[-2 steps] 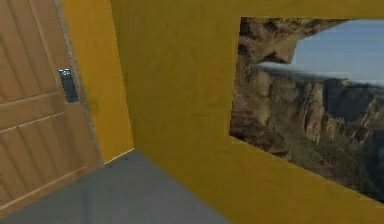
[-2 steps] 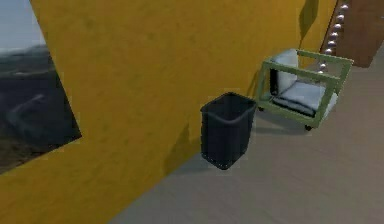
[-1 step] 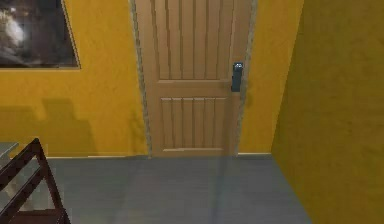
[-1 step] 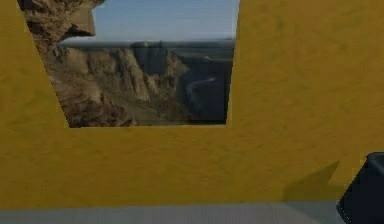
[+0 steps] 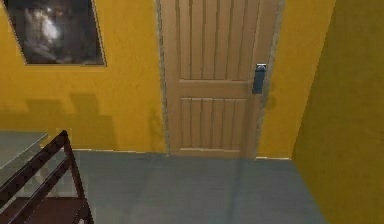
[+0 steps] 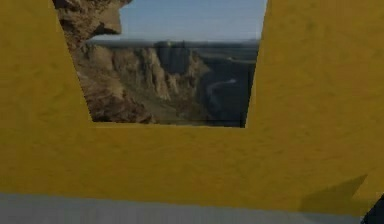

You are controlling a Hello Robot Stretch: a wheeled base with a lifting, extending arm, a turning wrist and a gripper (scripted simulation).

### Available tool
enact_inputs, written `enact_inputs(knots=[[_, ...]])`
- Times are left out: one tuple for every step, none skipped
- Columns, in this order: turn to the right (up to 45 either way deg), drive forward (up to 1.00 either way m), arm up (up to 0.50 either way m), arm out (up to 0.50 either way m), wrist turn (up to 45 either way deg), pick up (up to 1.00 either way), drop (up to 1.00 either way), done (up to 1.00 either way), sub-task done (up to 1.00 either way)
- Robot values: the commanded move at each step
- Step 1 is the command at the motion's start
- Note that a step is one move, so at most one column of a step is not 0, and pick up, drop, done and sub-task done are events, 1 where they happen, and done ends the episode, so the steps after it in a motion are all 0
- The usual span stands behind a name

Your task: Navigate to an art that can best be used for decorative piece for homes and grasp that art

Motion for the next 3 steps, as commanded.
enact_inputs(knots=[[0.0,0.90,0.00,0.00,0.0,0.00,0.00,0.00,0.00],[-45.0,0.00,0.00,0.00,0.0,0.00,0.00,0.00,0.00],[-6.0,0.00,0.00,0.00,0.0,0.00,0.00,0.00,0.00]])
